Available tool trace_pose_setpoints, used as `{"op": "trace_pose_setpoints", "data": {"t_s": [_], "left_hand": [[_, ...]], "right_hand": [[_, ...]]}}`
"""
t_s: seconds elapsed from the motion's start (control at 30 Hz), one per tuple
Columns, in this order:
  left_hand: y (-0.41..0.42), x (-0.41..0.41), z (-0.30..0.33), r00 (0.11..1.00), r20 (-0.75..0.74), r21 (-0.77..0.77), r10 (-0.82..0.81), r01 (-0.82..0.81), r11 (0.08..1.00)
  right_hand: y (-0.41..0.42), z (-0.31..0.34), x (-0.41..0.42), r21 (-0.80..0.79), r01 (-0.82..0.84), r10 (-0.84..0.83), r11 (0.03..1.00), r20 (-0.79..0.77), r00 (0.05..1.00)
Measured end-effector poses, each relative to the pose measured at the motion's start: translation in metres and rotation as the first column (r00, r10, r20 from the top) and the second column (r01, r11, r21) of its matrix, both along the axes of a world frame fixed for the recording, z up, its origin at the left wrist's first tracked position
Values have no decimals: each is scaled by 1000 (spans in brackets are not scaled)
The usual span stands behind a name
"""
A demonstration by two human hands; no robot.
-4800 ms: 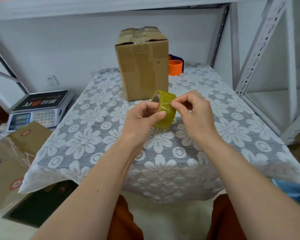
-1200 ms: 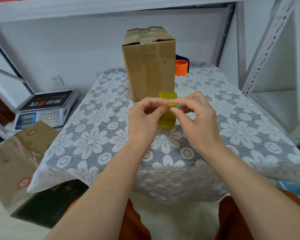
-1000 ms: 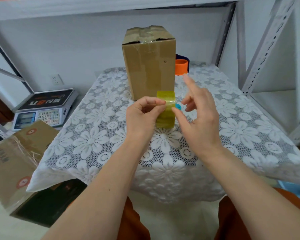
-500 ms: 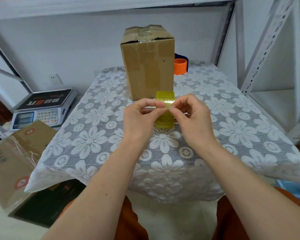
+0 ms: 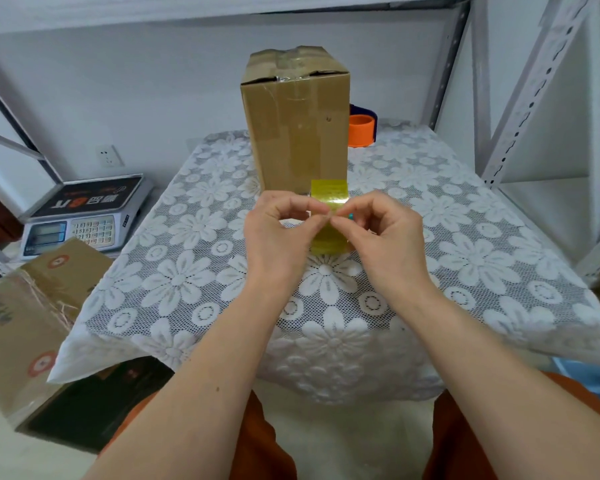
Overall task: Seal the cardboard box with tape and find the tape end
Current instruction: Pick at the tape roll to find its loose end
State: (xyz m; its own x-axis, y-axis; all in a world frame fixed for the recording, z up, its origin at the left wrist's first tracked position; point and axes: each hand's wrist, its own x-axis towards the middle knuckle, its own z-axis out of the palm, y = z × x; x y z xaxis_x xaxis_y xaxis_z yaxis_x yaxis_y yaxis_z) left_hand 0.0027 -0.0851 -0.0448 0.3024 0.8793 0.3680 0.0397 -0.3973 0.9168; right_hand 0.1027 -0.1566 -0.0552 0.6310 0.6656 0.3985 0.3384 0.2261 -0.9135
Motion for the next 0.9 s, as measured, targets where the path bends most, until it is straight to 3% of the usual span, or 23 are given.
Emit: {"op": "trace_pose_setpoints", "data": {"t_s": [0.1, 0.27, 0.43, 0.57, 0.7, 0.9], "left_hand": [[-2, -1, 0, 1000, -25, 93, 6, -3, 996], [0, -6, -4, 999, -2, 204, 40, -38, 978], [5, -10, -6, 1000, -26, 185, 17, -12, 983], [5, -10, -6, 995, -86, 136, -45, 57, 989], [4, -8, -6, 995, -49, 47, -90, 93, 995], [3, -5, -7, 994, -80, 92, -78, 86, 992]], "right_hand": [[0, 2, 2, 10, -23, 24, 1000, -96, 995], [-1, 4, 3, 14, -48, 49, 999, -110, 993], [-2, 4, 2, -11, -49, 49, 999, 0, 999], [-1, 3, 4, -8, -24, 24, 1000, -18, 1000], [-2, 5, 5, -24, 4, -4, 1000, -11, 1000], [-2, 6, 6, -49, -8, 10, 999, 31, 999]]}}
